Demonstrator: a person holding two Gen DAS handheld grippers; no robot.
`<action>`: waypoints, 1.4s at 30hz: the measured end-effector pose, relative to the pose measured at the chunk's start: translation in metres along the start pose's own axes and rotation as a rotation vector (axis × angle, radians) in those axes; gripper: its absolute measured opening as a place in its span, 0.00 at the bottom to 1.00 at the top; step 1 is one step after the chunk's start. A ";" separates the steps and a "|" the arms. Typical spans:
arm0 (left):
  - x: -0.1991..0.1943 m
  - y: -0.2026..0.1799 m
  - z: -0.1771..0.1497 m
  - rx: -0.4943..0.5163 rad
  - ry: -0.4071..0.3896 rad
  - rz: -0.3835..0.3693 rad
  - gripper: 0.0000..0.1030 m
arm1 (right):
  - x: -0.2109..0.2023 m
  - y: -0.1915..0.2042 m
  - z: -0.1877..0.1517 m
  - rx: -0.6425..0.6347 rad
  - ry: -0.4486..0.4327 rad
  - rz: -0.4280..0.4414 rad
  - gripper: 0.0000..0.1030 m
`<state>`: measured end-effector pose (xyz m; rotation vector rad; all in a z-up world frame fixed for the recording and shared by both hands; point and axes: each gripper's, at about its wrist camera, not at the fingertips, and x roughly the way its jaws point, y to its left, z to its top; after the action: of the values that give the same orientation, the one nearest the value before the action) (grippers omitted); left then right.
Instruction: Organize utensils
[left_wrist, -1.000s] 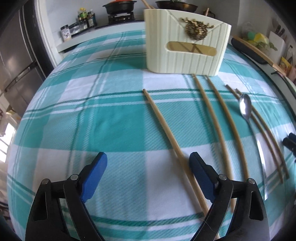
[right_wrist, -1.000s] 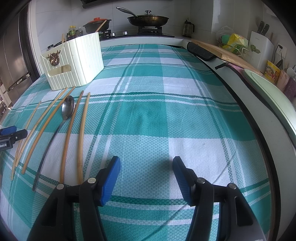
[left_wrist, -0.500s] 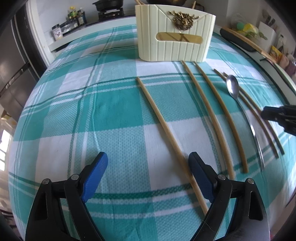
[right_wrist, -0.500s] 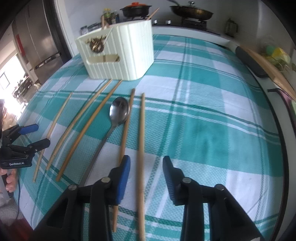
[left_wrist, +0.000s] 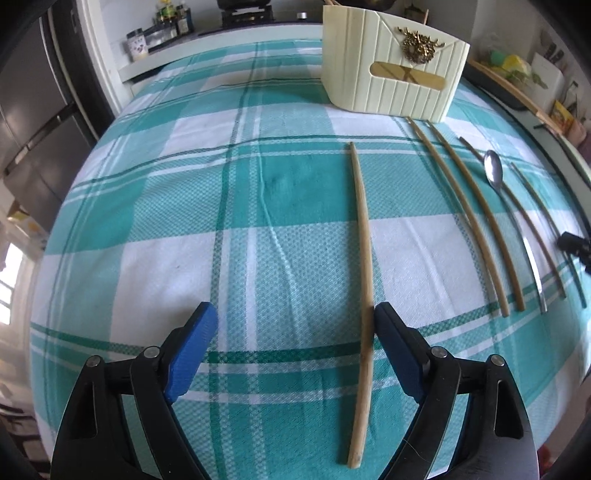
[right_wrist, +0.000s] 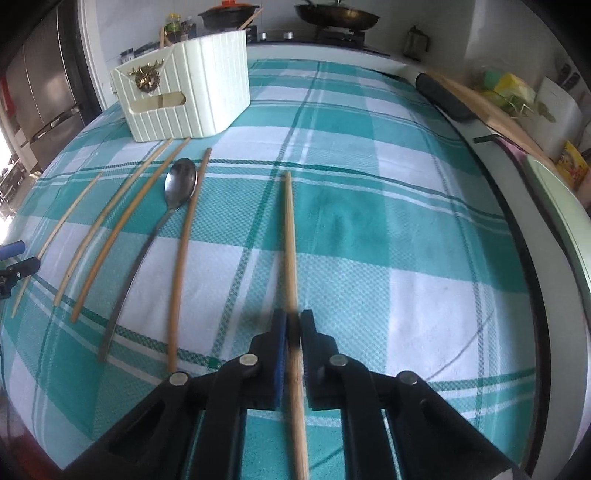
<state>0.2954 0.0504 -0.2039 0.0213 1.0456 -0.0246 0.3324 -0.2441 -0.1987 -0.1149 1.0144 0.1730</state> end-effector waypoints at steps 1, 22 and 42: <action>0.001 -0.002 0.001 0.006 -0.002 0.000 0.88 | 0.000 0.000 -0.002 0.001 -0.012 0.004 0.34; 0.006 -0.008 0.000 0.007 -0.043 -0.012 1.00 | 0.002 0.001 -0.010 -0.004 -0.121 0.005 0.40; 0.005 -0.007 -0.002 0.011 -0.056 -0.014 1.00 | 0.002 0.000 -0.010 -0.004 -0.122 0.006 0.40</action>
<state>0.2955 0.0434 -0.2091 0.0230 0.9892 -0.0434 0.3250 -0.2454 -0.2056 -0.1031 0.8935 0.1855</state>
